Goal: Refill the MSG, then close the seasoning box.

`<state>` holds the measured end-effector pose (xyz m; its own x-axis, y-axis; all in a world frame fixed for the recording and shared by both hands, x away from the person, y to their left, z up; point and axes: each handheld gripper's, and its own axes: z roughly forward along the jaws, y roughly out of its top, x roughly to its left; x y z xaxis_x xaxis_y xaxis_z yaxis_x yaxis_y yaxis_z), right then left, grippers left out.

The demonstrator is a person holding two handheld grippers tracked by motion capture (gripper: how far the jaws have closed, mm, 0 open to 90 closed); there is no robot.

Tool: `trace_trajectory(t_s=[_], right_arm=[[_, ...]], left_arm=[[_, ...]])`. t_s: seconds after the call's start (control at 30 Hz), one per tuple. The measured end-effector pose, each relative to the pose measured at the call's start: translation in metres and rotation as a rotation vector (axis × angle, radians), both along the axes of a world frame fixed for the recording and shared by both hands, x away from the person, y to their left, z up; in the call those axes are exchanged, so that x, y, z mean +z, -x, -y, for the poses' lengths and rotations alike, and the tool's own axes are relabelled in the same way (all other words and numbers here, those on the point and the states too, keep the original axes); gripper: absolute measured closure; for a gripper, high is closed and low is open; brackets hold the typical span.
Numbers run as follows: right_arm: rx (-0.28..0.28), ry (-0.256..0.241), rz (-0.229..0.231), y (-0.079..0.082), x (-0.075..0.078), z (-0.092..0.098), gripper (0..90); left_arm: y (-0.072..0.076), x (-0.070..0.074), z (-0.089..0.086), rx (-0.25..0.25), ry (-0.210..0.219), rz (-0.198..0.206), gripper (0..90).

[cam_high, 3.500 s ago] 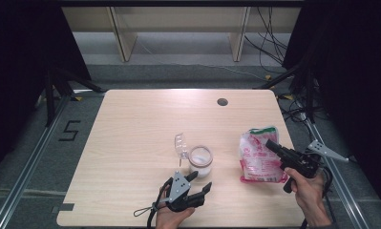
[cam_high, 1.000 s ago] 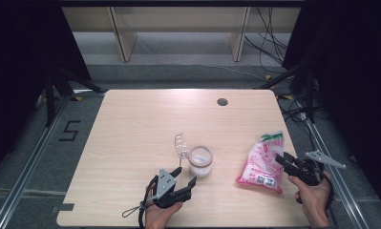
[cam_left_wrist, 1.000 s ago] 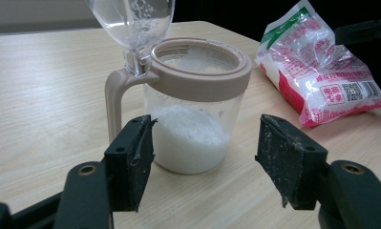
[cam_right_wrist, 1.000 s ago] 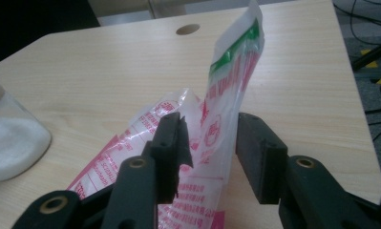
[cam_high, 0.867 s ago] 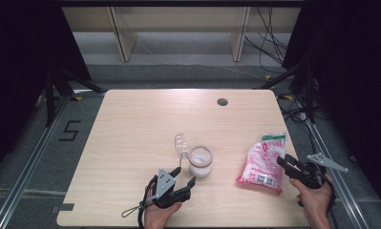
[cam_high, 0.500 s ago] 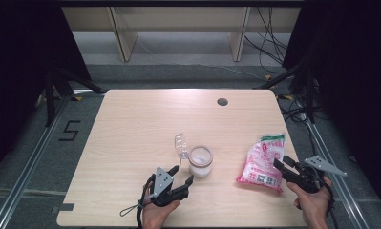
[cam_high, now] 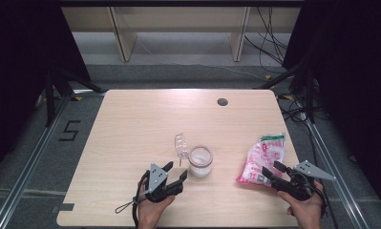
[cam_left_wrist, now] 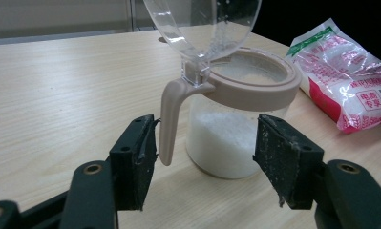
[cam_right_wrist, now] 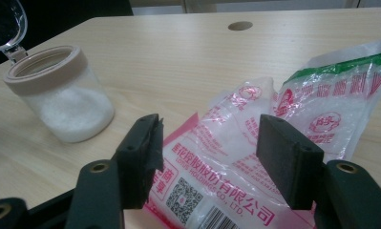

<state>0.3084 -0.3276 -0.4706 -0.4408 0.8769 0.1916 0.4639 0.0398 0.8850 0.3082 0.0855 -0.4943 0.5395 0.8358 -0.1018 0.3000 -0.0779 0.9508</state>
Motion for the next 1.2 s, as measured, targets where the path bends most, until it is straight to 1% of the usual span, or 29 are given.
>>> trace_trajectory(t_s=[0.03,0.07,0.1,0.17,0.2,0.23,0.27,0.3,0.33,0.37,0.43,0.47,0.5,0.57,0.6,0.63,0.67,0.7,0.73,0.77,0.8,0.87,0.97,1.0,1.03,1.07,1.1,1.17,1.2], right_arm=[[0.002,-0.032,-0.012,0.002,0.000,-0.003,41.4],[0.015,0.005,0.001,0.001,0.000,0.000,41.1],[-0.001,-0.015,-0.017,0.003,0.000,-0.004,40.9],[0.026,0.019,-0.012,0.004,0.000,-0.003,40.6],[0.021,0.016,0.015,0.003,-0.001,-0.005,40.4],[0.028,0.031,0.002,0.004,-0.001,-0.006,40.3],[0.032,0.023,-0.006,0.006,-0.001,-0.007,40.2],[0.045,0.007,0.004,0.005,-0.002,-0.008,40.1],[0.043,0.011,-0.009,0.006,-0.002,-0.009,39.9],[0.045,0.024,-0.011,0.006,-0.002,-0.008,39.9],[0.049,0.019,-0.002,0.007,-0.002,-0.009,39.9],[0.056,0.030,0.000,0.007,-0.003,-0.009,39.8],[0.041,-0.011,-0.025,0.010,-0.002,-0.012,39.8],[0.043,0.001,-0.047,0.012,-0.001,-0.012,39.8],[0.042,0.004,-0.031,0.011,-0.002,-0.012,39.8],[0.063,0.013,-0.005,0.010,-0.002,-0.012,39.8],[0.066,0.011,-0.004,0.010,-0.003,-0.012,39.8],[0.055,0.009,-0.042,0.014,-0.001,-0.014,39.8],[0.072,0.019,-0.011,0.011,-0.002,-0.013,39.8],[0.075,0.017,-0.003,0.012,-0.002,-0.014,39.8],[0.066,-0.001,-0.028,0.014,-0.002,-0.016,39.8],[0.086,0.012,-0.001,0.012,-0.003,-0.016,39.7],[0.089,0.026,0.009,0.011,-0.004,-0.015,39.7],[0.082,0.026,-0.004,0.012,-0.003,-0.015,39.6],[0.079,0.011,-0.018,0.013,-0.003,-0.016,39.6],[0.077,0.012,-0.016,0.013,-0.003,-0.016,39.6],[0.089,0.000,-0.012,0.012,-0.003,-0.017,39.6],[0.095,0.020,-0.015,0.012,-0.003,-0.016,39.5],[0.094,0.019,-0.007,0.012,-0.003,-0.017,39.6]], left_arm=[[-0.001,0.001,-0.001,0.001,-0.005,0.001,39.8],[-0.001,0.003,-0.003,0.003,-0.020,-0.001,40.0],[-0.001,0.003,-0.004,0.011,-0.019,-0.001,40.5],[-0.004,0.004,-0.006,0.010,-0.029,0.012,41.5],[-0.005,0.005,-0.008,0.009,-0.042,0.015,43.1],[-0.005,0.005,-0.008,0.023,-0.041,0.008,44.3],[-0.006,0.006,-0.010,0.032,-0.043,0.000,44.4],[-0.007,0.006,-0.012,0.031,-0.040,0.001,45.5],[-0.008,0.006,-0.013,0.030,-0.052,0.005,47.6],[-0.009,0.006,-0.014,0.040,-0.047,0.005,48.2],[-0.012,0.007,-0.017,0.052,-0.065,0.025,53.6],[-0.013,0.008,-0.018,0.058,-0.074,0.027,54.6],[-0.014,0.009,-0.019,0.065,-0.073,0.031,57.0],[-0.017,0.010,-0.020,0.063,-0.074,0.035,62.1],[-0.019,0.011,-0.020,0.060,-0.078,0.043,65.3],[-0.019,0.012,-0.021,0.059,-0.079,0.043,67.3],[-0.021,0.012,-0.021,0.057,-0.082,0.052,68.5],[-0.022,0.013,-0.021,0.054,-0.090,0.052,71.5],[-0.024,0.013,-0.021,0.049,-0.096,0.053,72.8],[-0.025,0.012,-0.021,0.049,-0.096,0.052,74.7],[-0.027,0.012,-0.021,0.045,-0.098,0.051,76.4],[-0.029,0.012,-0.020,0.033,-0.100,0.049,80.4],[-0.032,0.011,-0.019,0.017,-0.097,0.046,83.9],[-0.032,0.011,-0.019,0.022,-0.104,0.039,85.0],[-0.033,0.011,-0.019,0.023,-0.099,0.040,85.6],[-0.034,0.011,-0.019,0.019,-0.101,0.043,86.7],[-0.034,0.011,-0.019,0.018,-0.096,0.041,87.3],[-0.036,0.012,-0.021,0.014,-0.094,0.042,88.5],[-0.036,0.012,-0.020,0.020,-0.087,0.042,88.9]])
